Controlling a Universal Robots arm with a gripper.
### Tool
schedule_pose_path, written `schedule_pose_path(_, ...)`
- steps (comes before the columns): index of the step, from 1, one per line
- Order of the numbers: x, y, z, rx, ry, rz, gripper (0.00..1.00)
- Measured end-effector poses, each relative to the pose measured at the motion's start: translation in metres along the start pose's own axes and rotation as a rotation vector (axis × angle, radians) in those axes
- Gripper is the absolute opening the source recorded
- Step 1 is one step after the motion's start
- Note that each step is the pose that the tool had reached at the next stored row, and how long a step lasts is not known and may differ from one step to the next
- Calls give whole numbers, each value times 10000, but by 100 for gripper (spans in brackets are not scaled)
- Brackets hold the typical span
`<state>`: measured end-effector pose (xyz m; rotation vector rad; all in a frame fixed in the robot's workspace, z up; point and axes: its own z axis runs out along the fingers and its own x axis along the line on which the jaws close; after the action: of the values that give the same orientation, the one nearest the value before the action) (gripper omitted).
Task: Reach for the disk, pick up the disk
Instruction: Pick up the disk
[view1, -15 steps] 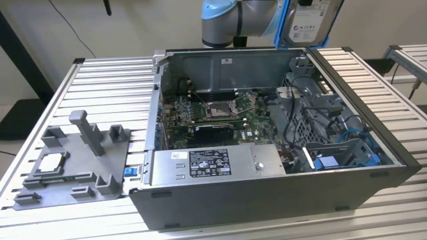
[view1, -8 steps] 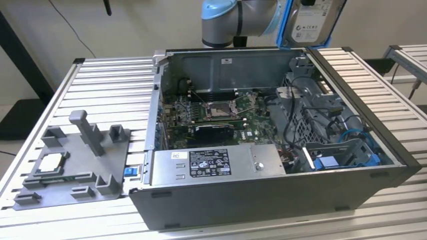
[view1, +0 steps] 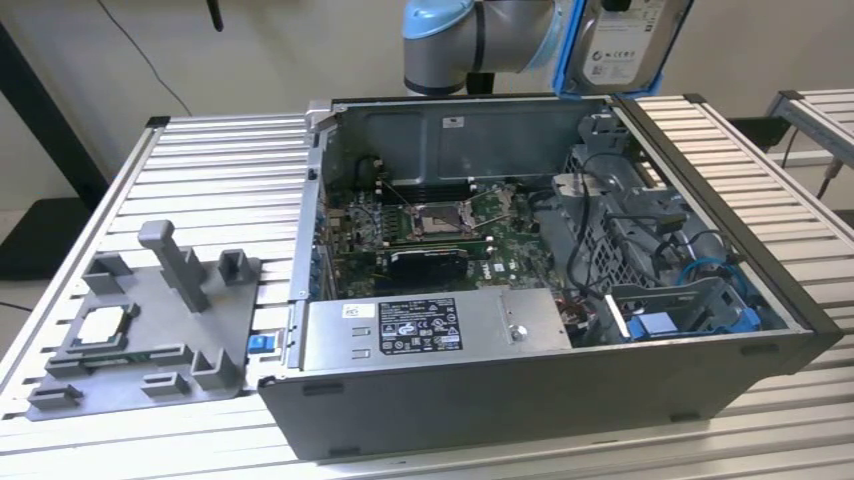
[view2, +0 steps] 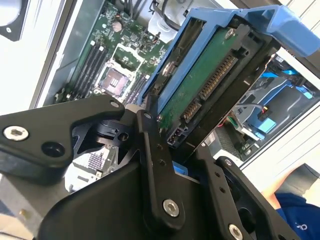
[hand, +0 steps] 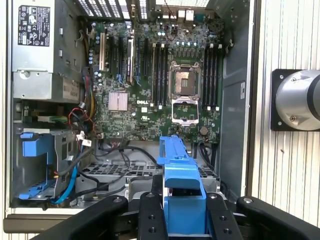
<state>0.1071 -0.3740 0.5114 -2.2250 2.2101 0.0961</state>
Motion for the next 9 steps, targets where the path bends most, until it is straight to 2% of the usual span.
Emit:
schedule_pose_path(5, 22, 0, -1, 0, 0, 0, 0)
schedule_pose_path(9, 81, 0, -4, 0, 0, 0, 0)
